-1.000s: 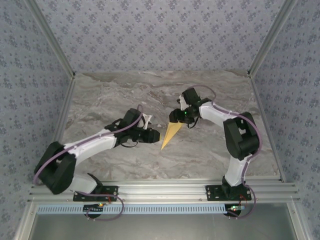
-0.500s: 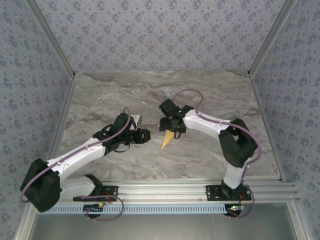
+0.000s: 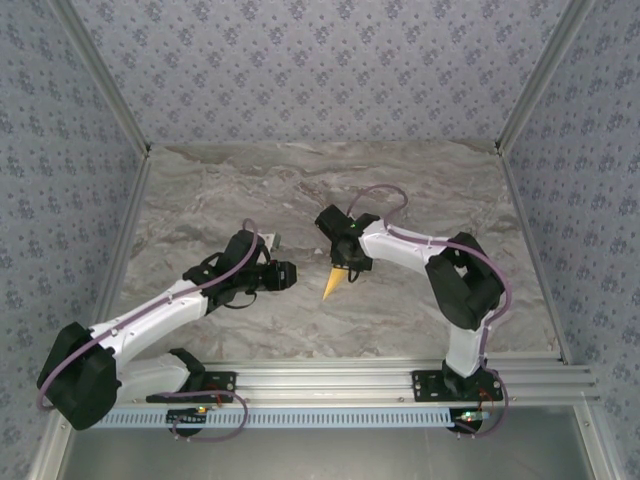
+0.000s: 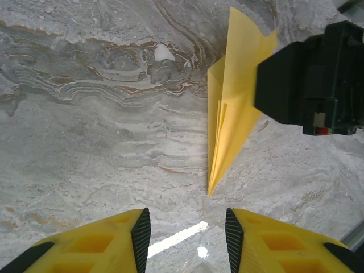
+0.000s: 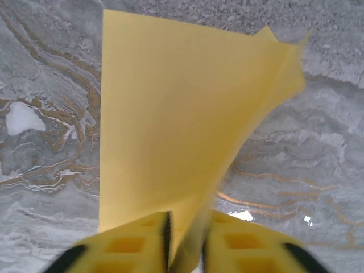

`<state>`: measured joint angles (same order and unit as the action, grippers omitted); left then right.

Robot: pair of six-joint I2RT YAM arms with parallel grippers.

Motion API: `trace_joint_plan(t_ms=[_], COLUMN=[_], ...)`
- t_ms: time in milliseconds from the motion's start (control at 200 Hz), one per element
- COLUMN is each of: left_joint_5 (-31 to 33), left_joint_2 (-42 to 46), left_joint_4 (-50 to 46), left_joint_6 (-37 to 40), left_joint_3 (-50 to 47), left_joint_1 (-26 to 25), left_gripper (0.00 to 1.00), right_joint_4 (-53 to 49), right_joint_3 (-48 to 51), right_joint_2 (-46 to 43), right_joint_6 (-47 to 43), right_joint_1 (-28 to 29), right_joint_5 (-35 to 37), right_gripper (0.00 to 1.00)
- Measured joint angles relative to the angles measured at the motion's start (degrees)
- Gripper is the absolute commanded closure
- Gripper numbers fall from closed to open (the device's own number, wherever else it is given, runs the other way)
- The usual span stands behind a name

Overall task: Fold a paper plane with a square sheet of paper (fold left side to right side)
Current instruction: Pick up the paper plane at the center of the table, then place the paper plane at the center of the table.

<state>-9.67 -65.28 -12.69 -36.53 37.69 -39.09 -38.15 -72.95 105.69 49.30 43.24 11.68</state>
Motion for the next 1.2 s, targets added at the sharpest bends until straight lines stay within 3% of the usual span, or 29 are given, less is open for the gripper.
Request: trace_joint_plan(t_ms=[70,280,435,575,660,784,834,974,1199], left_joint_5=[0.37,2.16,4.66,6.36,6.88,7.65,7.80,8.09,8.31], left_joint_2=[0.02,0.79,3.80,5.95,6.71,7.08,7.17,7.32,7.87], left_joint_4=[-0.70,-3.32,-5.42,-6.86,-7.32,-8.39,-8.79,-9.57,-9.68], left_joint_6=[0.02,0.04,0.04,-0.02,-0.02,-0.04,-0.04,0.00,-0.02], left_joint_3=[0.00,0.09,0.24,0.63,0.87,1.05,1.05,1.05,1.05], left_joint_1=[0.00,0.00,0.00,0.00,0.00,0.00,0.00,0.00,0.00], left_gripper=[0.58,0.58,0.55,0.53,0.52,0.52,0.51,0.48,0.44], right_joint_4=[-0.26,4.87,15.56,24.28,27.28,28.33,27.63,21.59,13.16], right_joint_3=[0.13,4.07,13.75,21.62,25.03,28.50,28.70,26.64,22.95], right_joint_2=[-1.77,-13.70,-22.32,-18.99,-14.10,-11.98,-12.85,-17.70,-25.29], right_joint_6=[-0.39,-4.00,-8.63,-11.43,-13.44,-15.91,-17.16,-21.42,-23.41], right_joint_1=[0.24,0.72,-1.44,-7.39,-11.52,-17.18,-18.45,-18.34,-14.23], right_joint_5=[-0.09,-4.44,-15.52,-26.58,-31.47,-34.91,-35.01,-31.15,-25.83], right_gripper=[1.00,1.00,1.00,1.00,0.95,0.66,0.60,0.50,0.45])
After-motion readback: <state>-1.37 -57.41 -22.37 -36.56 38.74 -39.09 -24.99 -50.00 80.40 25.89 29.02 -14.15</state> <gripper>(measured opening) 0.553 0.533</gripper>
